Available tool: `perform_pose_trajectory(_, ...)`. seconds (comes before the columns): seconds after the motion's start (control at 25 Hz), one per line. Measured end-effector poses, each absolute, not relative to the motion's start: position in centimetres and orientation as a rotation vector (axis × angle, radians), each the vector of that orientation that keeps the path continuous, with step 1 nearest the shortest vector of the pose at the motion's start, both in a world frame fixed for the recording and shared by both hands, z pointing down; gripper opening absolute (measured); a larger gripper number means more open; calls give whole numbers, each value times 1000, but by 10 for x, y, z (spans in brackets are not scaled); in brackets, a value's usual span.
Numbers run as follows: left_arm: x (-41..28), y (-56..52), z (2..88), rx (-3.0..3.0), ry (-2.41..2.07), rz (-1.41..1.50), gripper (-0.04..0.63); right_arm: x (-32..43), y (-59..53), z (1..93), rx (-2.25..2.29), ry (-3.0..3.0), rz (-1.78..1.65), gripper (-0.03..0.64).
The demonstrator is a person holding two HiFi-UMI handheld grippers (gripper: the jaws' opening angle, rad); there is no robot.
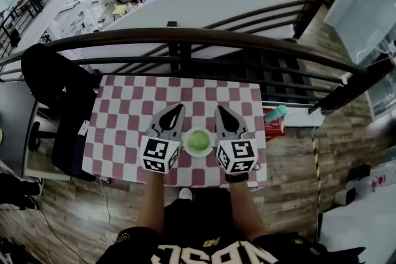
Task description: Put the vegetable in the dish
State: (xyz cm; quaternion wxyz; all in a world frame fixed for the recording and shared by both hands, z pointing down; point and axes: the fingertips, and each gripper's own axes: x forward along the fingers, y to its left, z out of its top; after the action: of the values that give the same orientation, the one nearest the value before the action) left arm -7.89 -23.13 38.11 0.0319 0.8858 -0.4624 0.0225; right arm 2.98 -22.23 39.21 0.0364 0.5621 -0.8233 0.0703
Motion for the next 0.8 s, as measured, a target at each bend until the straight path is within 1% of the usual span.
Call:
perform_pose_trajectory(0.16,-75,-211,361,2762,-1408,50,18,15,-200,362,1765,-2556,98,17)
perform_pose_trajectory(0.32,-77,-198,347,2786,-1422,0,18,9,-185,350,1796,-2549,38,17)
perform_pose_trajectory(0.6,-84,-182,332,2828,-1453,-18,20,5,-172,340,1826,-2541,1,17)
perform_pose_trajectory(0.8,-88,-173,339,2810,-1455,11,20,-3,-162,345,1810,-2538,23,17)
